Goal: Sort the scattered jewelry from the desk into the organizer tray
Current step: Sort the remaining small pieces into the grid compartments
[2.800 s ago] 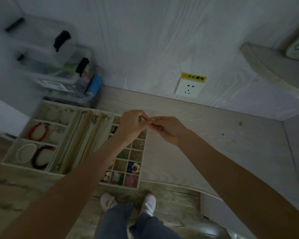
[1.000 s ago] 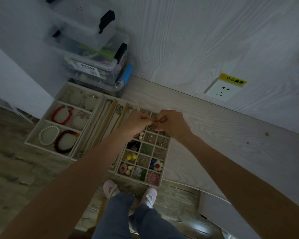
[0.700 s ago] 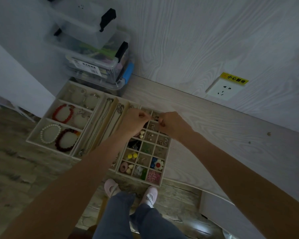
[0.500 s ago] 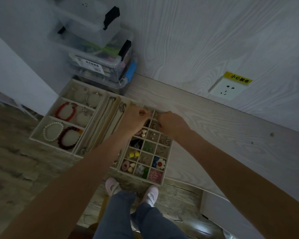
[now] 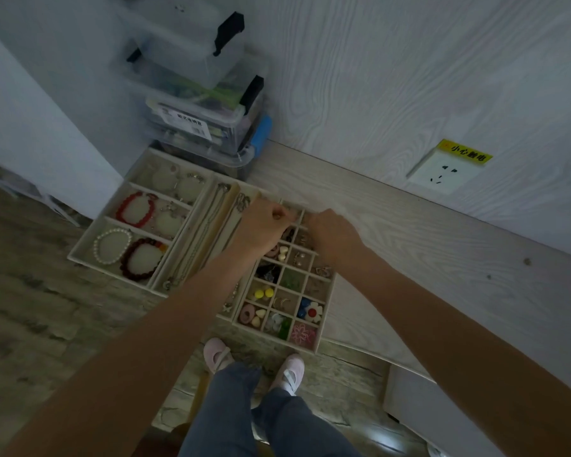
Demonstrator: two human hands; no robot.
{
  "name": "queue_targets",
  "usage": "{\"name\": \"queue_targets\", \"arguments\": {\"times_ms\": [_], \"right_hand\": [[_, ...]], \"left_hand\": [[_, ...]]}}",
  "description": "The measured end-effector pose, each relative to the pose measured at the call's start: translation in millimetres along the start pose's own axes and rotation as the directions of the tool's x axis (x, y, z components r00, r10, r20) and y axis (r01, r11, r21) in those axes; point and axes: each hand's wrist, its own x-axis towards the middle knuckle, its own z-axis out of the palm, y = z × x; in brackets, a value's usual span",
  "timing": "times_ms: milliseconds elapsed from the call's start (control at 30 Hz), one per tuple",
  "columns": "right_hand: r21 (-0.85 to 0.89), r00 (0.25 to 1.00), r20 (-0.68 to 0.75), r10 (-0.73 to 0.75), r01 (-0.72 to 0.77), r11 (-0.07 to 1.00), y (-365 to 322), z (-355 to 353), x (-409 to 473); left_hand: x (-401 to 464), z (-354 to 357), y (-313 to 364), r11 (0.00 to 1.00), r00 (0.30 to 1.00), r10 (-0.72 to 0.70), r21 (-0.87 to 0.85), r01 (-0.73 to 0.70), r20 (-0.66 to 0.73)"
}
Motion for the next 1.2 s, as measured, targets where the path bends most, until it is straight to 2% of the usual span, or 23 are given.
{"name": "queue_targets", "arguments": {"times_ms": [100,200,333,533,600,700,733,833,1000,1100,1200], "right_hand": [[0.144,0.997,-0.056,0.047,-0.039,0.989,19.9,1.0,4.2],[0.251,0.993,-0.11,0.04,-0.011,0.968,35.1,3.0,-0.6],[0.194,0.994,-0.078,-0.074,0.088,0.977,34.5,12.0,-13.7],[0.065,0.993,-0.057,-0.099,0.103,0.993,30.9,21.4,-16.2],[0.056,0.994,-0.053,-0.092,0.095,0.994,30.4,22.2,-14.7],[0.068,0.993,-0.045,-0.107,0.11,0.992,31.5,21.1,-14.1],[0.089,0.993,-0.046,-0.11,0.114,0.989,32.3,19.9,-14.0],[0.147,0.99,-0.035,-0.138,0.142,0.979,35.0,18.7,-12.4],[0.319,0.985,-0.089,-0.151,0.172,0.932,36.2,12.2,-21.4],[0.516,0.977,-0.203,-0.066,0.164,0.841,35.0,1.4,-40.4],[0.609,0.968,-0.241,-0.074,0.21,0.764,30.1,-4.0,-54.5]], "left_hand": [[-3.7,-1.6,2.8,0.999,0.993,0.006,0.04,-0.011,0.119],[-8.8,-0.7,2.0,0.988,0.979,-0.006,0.152,-0.026,0.202],[-12.4,-1.4,1.1,0.947,0.975,0.031,0.304,-0.1,0.222],[-19.9,-5.0,8.3,0.952,0.971,0.005,0.295,-0.077,0.238],[-23.4,-5.9,11.4,0.979,0.947,-0.06,0.203,-0.006,0.316],[-29.3,-8.0,14.2,0.978,0.88,-0.148,-0.064,0.197,0.452],[-31.1,-8.7,15.0,0.946,0.866,-0.165,-0.173,0.274,0.471],[-36.7,-10.8,17.3,0.769,0.841,-0.2,-0.452,0.453,0.503],[-46.3,-14.6,19.1,0.623,0.802,-0.229,-0.55,0.557,0.552],[-48.8,-11.7,17.2,0.548,0.795,-0.232,-0.6,0.583,0.561],[-49.6,-3.9,17.6,0.502,0.792,-0.225,-0.628,0.594,0.568]]}}
